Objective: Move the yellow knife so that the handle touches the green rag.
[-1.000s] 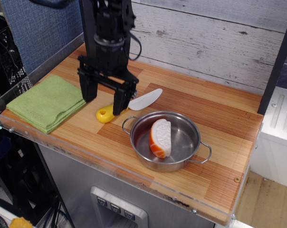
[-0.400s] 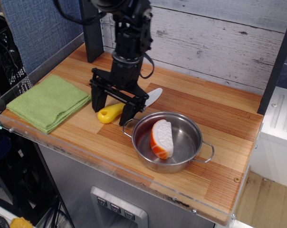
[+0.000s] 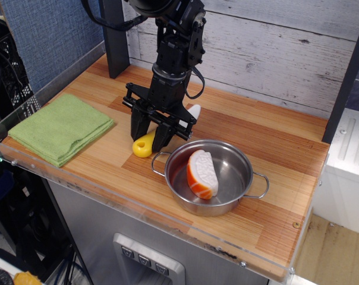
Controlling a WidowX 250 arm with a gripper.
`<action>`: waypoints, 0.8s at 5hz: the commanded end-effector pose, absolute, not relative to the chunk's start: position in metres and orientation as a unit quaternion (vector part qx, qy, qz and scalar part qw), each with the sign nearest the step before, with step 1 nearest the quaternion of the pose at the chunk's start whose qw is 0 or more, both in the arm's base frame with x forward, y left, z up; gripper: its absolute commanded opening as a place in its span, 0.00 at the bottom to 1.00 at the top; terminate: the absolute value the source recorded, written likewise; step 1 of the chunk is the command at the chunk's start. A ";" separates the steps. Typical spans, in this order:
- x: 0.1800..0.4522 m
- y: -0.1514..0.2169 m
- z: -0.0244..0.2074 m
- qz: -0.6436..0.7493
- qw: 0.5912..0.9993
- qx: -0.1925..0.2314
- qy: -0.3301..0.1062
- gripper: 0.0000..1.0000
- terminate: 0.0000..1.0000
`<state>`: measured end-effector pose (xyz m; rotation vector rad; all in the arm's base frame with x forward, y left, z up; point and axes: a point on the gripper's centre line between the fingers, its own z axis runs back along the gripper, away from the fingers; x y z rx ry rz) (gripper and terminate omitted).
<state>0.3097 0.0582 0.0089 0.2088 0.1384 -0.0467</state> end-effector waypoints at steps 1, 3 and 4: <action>0.305 0.064 0.052 -0.026 0.994 0.102 -0.018 0.00 0.00; 0.316 0.089 0.118 0.016 0.991 0.063 -0.120 0.00 0.00; 0.335 0.136 0.112 0.068 0.991 0.065 -0.096 0.00 0.00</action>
